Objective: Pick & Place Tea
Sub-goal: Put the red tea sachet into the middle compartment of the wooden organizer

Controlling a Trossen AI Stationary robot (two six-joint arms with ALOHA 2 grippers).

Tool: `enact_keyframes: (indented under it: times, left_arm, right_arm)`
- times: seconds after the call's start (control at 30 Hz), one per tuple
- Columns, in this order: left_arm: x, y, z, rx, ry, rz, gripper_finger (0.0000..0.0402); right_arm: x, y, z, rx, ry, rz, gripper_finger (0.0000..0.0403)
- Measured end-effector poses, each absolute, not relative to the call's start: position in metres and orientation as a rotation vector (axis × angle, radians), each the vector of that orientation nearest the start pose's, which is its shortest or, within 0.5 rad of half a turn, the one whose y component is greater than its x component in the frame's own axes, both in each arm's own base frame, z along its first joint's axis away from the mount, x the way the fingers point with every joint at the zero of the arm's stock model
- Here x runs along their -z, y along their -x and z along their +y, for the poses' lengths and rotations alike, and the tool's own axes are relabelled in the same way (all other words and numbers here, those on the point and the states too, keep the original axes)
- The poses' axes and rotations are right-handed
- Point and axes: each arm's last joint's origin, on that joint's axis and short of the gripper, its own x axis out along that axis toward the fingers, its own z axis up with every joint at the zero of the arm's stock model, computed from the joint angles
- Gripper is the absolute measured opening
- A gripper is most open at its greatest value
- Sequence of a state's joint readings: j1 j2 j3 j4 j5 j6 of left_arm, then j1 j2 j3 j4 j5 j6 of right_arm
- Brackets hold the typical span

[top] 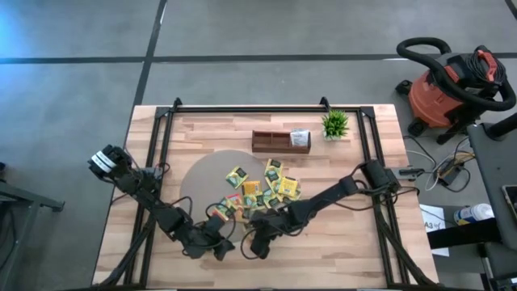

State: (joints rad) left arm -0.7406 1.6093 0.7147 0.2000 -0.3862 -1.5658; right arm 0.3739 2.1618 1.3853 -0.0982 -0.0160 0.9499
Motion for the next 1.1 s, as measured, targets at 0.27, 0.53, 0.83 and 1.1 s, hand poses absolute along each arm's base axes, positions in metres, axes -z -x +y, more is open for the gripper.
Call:
enact_keyframes:
  times: [0.27, 0.53, 0.83, 1.1]
  left_arm:
    - [-0.147, -0.235, -0.184, -0.271, 1.089, 0.715, 0.0121]
    - [-0.149, -0.242, -0.176, -0.288, 1.102, 0.687, 0.0121]
    - [-0.154, -0.252, -0.181, -0.209, 1.095, 0.582, 0.0121]
    - [-0.147, -0.277, -0.194, -0.219, 1.085, 0.568, 0.0121]
  right_arm:
    - [-0.127, -0.424, 0.166, 0.015, -0.815, 0.855, 0.0105]
    - [-0.142, -0.430, 0.155, -0.083, -0.743, 0.795, 0.0105]
    - [-0.136, -0.423, 0.117, 0.022, -0.544, 0.955, 0.0106]
    - [-0.138, -0.423, 0.105, -0.028, -0.442, 0.987, 0.0137]
